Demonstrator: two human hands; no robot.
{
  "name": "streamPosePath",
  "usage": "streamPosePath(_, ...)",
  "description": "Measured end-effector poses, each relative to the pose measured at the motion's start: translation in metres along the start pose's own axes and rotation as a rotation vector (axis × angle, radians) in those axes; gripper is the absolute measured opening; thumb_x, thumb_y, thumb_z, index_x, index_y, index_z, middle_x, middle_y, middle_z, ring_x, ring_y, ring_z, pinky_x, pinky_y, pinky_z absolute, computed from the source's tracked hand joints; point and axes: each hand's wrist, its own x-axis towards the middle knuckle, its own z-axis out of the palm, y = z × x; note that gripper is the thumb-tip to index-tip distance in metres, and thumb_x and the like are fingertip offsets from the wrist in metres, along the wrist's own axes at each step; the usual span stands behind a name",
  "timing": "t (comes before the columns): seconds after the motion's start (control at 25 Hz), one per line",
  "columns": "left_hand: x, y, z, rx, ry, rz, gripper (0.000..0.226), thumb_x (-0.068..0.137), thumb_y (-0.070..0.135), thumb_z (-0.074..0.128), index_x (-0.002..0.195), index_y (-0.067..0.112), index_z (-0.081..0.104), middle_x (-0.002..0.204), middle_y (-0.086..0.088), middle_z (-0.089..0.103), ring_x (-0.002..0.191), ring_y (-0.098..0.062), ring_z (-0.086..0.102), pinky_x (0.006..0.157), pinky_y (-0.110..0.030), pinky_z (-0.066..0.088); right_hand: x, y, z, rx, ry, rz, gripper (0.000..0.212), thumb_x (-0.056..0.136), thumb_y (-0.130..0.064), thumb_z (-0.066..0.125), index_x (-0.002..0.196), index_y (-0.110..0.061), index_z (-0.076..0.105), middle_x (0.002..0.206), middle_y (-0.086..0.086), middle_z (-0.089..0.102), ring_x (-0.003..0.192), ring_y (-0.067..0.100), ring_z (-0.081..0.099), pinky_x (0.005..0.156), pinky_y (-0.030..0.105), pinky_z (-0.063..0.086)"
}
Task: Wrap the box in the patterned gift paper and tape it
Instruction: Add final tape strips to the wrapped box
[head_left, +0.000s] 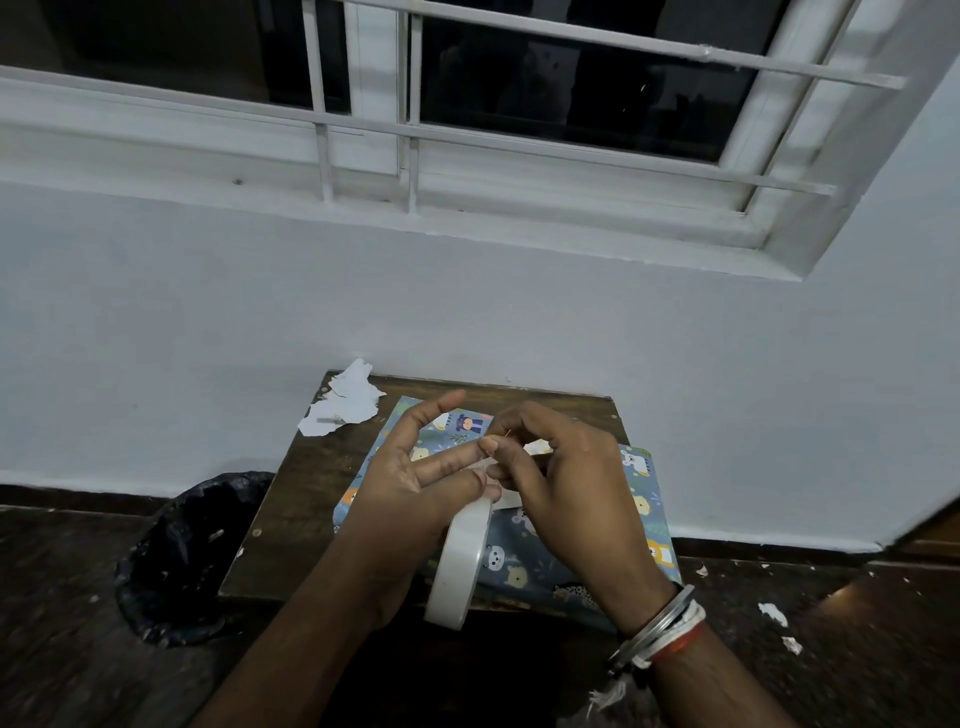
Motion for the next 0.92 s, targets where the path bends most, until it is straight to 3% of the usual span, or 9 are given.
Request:
streamPosePath(0.12, 0.0, 0.001, -0.002, 0.024, -0.001, -0.012, 0.066, 0.088, -0.012, 0.067, 0.131, 0.037, 0.057, 0.109, -0.008, 0.078, 0.095, -0.026, 0.077, 0.08, -0.031, 0.058, -0.001, -0.006, -0.003, 0.049, 0.022, 0.104, 0.009, 0.092, -0.024, 0.077, 0.097, -0.029, 0.071, 0.079, -0.015, 0.073, 0.073, 0.004, 0.072, 0.064, 0.028, 0.057)
streamPosePath(0.24, 0.0, 0.002, -0.004, 0.04, -0.016, -0.042, 0.069, 0.085, -0.011, 0.07, 0.131, 0.04, 0.058, 0.111, -0.007, 0.078, 0.101, -0.028, 0.076, 0.093, -0.041, 0.054, 0.001, -0.008, -0.015, 0.013, 0.054, 0.244, 0.036, 0.081, -0.041, 0.085, 0.105, -0.038, 0.058, 0.074, -0.015, 0.072, 0.066, 0.002, 0.07, 0.062, 0.024, 0.055)
streamPosePath(0.32, -0.002, 0.003, -0.005, 0.017, -0.048, -0.06, 0.069, 0.086, -0.01, 0.07, 0.133, 0.04, 0.059, 0.115, -0.006, 0.077, 0.105, -0.03, 0.074, 0.095, -0.043, 0.054, 0.004, 0.001, -0.035, -0.165, 0.063, 0.253, 0.024, 0.083, -0.05, 0.08, 0.09, -0.035, 0.063, 0.075, -0.019, 0.069, 0.066, 0.0, 0.067, 0.064, 0.026, 0.052)
streamPosePath(0.44, -0.002, 0.004, -0.007, 0.025, -0.084, -0.054, 0.067, 0.088, -0.006, 0.07, 0.134, 0.04, 0.06, 0.119, -0.004, 0.076, 0.113, -0.026, 0.072, 0.101, -0.041, 0.052, -0.001, 0.023, -0.068, -0.602, -0.184, 0.364, 0.015, 0.085, -0.05, 0.073, 0.089, -0.037, 0.066, 0.083, -0.02, 0.069, 0.078, 0.004, 0.067, 0.069, 0.028, 0.05)
streamPosePath(0.56, 0.0, 0.005, -0.008, -0.009, -0.123, -0.068, 0.066, 0.083, -0.003, 0.076, 0.132, 0.039, 0.064, 0.12, -0.003, 0.075, 0.114, -0.023, 0.071, 0.097, -0.034, 0.055, -0.007, 0.039, -0.076, -0.725, -0.414, 0.43, 0.02, 0.088, -0.038, 0.075, 0.106, -0.042, 0.068, 0.102, -0.012, 0.072, 0.092, 0.013, 0.066, 0.071, 0.025, 0.049)
streamPosePath(0.64, 0.002, 0.004, -0.007, -0.02, -0.133, -0.082, 0.065, 0.08, -0.003, 0.077, 0.131, 0.036, 0.067, 0.121, -0.002, 0.075, 0.113, -0.023, 0.071, 0.094, -0.032, 0.056, -0.006, 0.043, -0.075, -0.699, -0.441, 0.444, 0.028, 0.089, -0.029, 0.077, 0.114, -0.04, 0.07, 0.106, -0.01, 0.072, 0.091, 0.011, 0.063, 0.064, 0.017, 0.04)
streamPosePath(0.76, 0.005, 0.003, -0.008, -0.021, -0.132, -0.108, 0.055, 0.088, -0.009, 0.065, 0.128, 0.029, 0.071, 0.124, -0.003, 0.074, 0.113, -0.024, 0.071, 0.103, -0.04, 0.05, -0.004, 0.047, -0.076, -0.775, -0.487, 0.407, 0.025, 0.088, -0.036, 0.072, 0.112, -0.037, 0.073, 0.1, -0.006, 0.072, 0.091, 0.018, 0.065, 0.066, 0.025, 0.043)
streamPosePath(0.84, 0.006, 0.003, -0.009, -0.022, -0.128, -0.121, 0.048, 0.091, -0.009, 0.062, 0.123, 0.024, 0.074, 0.124, -0.004, 0.074, 0.1, -0.02, 0.072, 0.098, -0.039, 0.052, -0.007, 0.044, -0.079, -0.853, -0.448, 0.381, 0.026, 0.083, -0.046, 0.068, 0.106, -0.035, 0.072, 0.091, -0.009, 0.071, 0.085, 0.018, 0.065, 0.064, 0.028, 0.046)
streamPosePath(0.92, 0.007, 0.005, -0.011, -0.021, -0.144, -0.128, 0.042, 0.092, -0.007, 0.062, 0.117, 0.023, 0.078, 0.123, -0.003, 0.074, 0.087, -0.015, 0.072, 0.084, -0.034, 0.057, -0.007, 0.039, -0.086, -0.806, -0.305, 0.375, 0.026, 0.076, -0.047, 0.07, 0.098, -0.035, 0.064, 0.085, -0.011, 0.072, 0.076, 0.012, 0.064, 0.061, 0.028, 0.047)
